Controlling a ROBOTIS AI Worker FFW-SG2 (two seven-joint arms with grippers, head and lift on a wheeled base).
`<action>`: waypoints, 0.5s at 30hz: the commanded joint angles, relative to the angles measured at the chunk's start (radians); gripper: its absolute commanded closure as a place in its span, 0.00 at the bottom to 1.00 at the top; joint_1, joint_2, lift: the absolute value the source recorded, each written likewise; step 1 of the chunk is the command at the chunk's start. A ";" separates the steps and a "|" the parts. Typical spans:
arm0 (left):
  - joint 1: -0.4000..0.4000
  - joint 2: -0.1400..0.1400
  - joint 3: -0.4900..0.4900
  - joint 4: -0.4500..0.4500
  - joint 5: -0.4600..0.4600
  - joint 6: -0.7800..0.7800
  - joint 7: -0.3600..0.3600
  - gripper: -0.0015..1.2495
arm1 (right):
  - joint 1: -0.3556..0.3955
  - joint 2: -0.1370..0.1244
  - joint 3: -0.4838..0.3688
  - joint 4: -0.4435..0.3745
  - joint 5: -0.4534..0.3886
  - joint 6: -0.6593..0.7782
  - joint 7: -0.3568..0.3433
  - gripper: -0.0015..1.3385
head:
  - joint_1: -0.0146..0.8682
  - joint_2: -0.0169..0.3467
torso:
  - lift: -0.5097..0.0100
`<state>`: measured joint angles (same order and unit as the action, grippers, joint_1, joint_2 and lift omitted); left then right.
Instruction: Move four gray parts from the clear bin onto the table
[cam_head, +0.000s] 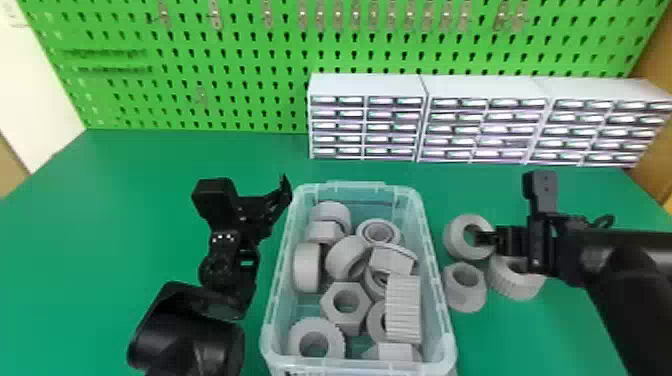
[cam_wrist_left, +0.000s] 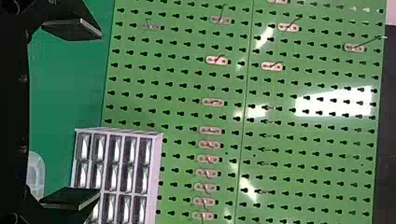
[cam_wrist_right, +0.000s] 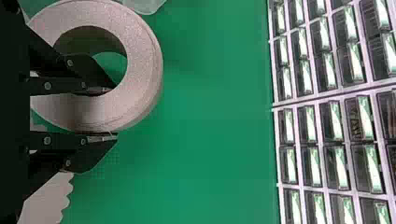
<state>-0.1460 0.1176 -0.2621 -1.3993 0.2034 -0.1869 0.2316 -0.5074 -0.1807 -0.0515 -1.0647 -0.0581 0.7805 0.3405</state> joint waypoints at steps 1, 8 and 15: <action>0.000 -0.003 0.003 0.002 -0.001 0.000 0.000 0.08 | 0.000 -0.002 -0.004 0.015 0.018 -0.003 0.000 0.75 | 0.80 0.24 | 0.88; 0.008 -0.003 0.011 0.002 0.002 0.001 0.000 0.08 | 0.006 -0.005 0.002 0.025 0.023 -0.003 0.000 0.75 | 0.80 0.24 | 0.88; 0.002 -0.003 0.020 0.000 -0.001 0.000 -0.001 0.08 | -0.006 -0.002 0.015 0.040 0.032 0.000 0.000 0.70 | 0.80 0.24 | 0.88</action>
<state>-0.1398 0.1150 -0.2470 -1.3980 0.2033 -0.1867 0.2304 -0.5058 -0.1838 -0.0468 -1.0325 -0.0311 0.7777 0.3406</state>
